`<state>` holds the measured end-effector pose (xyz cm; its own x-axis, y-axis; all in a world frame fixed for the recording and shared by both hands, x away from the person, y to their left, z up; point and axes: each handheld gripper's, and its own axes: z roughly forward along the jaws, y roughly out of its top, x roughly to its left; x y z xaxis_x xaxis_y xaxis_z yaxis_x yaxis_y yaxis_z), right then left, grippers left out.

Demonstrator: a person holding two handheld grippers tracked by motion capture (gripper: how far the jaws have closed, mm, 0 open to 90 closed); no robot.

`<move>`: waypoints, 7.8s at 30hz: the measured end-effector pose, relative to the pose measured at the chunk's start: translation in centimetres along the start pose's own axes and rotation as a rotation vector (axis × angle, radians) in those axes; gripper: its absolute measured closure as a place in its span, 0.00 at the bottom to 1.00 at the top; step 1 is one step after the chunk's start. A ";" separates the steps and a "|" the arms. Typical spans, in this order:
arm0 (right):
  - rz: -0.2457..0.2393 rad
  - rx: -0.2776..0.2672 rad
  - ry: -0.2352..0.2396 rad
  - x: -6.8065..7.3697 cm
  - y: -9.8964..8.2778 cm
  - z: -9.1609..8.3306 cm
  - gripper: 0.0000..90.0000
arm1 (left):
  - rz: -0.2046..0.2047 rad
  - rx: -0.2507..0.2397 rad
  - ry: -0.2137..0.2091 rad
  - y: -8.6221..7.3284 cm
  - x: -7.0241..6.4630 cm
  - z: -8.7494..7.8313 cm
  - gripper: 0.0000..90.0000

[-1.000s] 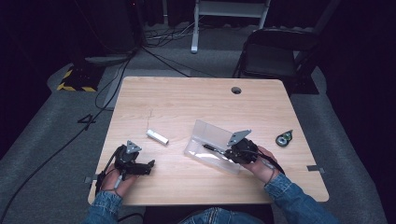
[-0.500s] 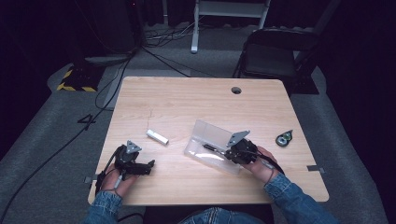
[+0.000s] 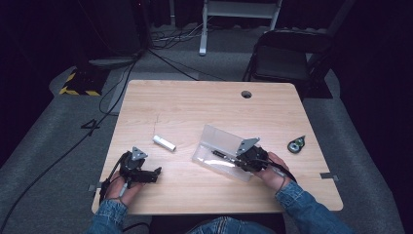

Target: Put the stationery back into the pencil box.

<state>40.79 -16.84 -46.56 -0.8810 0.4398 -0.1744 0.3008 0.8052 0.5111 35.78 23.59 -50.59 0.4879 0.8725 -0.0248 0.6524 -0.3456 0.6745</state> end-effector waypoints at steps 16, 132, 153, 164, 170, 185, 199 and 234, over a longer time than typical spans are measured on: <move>0.099 -0.160 0.045 -1.1 0.1 -3.3 0.72 | 0.001 0.001 0.001 0.0 0.0 0.0 0.04; 0.715 0.079 -0.192 -14.3 -13.6 -4.1 0.20 | 0.003 0.008 -0.002 0.1 0.1 0.1 0.03; 0.627 0.064 -0.194 -14.7 -12.0 -3.1 0.57 | -0.005 0.002 -0.001 -0.2 -0.1 -0.2 0.03; 0.657 0.074 -0.159 -14.8 -12.0 -3.4 0.60 | -0.005 0.002 -0.001 -0.2 -0.1 -0.2 0.03; 0.651 0.058 -0.173 -14.8 -11.8 -3.8 0.60 | -0.004 0.003 -0.001 -0.2 -0.1 -0.2 0.03; 0.619 -0.007 -0.161 -13.7 -10.2 -6.2 0.60 | -0.005 0.002 -0.001 -0.2 -0.1 -0.2 0.03; 0.527 -0.072 -0.115 -11.2 -6.7 -8.6 0.60 | -0.005 0.002 -0.001 -0.2 -0.1 -0.2 0.03; 0.263 -0.170 0.060 -3.7 1.0 -10.0 0.60 | -0.005 0.003 -0.001 -0.2 -0.1 -0.2 0.03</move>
<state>40.66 -21.64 -37.04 -0.8028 0.5955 0.0295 0.4598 0.5868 0.6666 35.53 23.66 -50.60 0.4851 0.8740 -0.0287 0.6563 -0.3422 0.6725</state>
